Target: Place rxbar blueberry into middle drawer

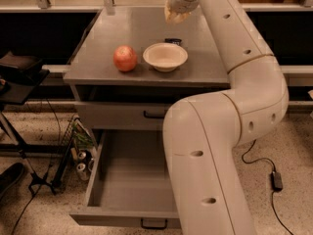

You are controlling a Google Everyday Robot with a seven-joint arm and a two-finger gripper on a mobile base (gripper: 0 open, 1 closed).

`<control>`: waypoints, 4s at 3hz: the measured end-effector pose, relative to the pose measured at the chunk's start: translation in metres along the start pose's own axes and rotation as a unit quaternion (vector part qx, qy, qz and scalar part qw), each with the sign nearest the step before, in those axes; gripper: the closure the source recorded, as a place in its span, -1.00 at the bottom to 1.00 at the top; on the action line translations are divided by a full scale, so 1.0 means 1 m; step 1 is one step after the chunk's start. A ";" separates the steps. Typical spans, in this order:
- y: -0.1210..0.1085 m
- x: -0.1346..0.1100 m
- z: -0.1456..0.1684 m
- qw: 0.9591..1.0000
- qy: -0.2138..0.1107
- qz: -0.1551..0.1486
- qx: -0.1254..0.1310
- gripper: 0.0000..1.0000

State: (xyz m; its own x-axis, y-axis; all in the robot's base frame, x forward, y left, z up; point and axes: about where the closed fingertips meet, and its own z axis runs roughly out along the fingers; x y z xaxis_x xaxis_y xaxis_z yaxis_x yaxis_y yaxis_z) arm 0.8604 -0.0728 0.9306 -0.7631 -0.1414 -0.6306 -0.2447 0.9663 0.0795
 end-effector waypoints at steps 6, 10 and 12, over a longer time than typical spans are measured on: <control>0.001 0.022 0.058 0.998 0.040 0.028 0.039 -1.00; 0.011 0.050 0.093 0.996 0.085 0.025 0.029 -0.35; 0.012 0.047 0.092 0.996 0.080 0.020 0.031 0.58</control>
Offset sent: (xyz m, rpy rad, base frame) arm 0.0276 0.0078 -0.0355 -0.0388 0.0346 -0.1094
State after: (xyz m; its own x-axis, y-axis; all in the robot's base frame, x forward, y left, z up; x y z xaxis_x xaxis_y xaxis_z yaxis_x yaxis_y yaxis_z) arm 0.8770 -0.0485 0.8312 -0.8582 -0.1304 -0.4964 -0.1784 0.9827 0.0503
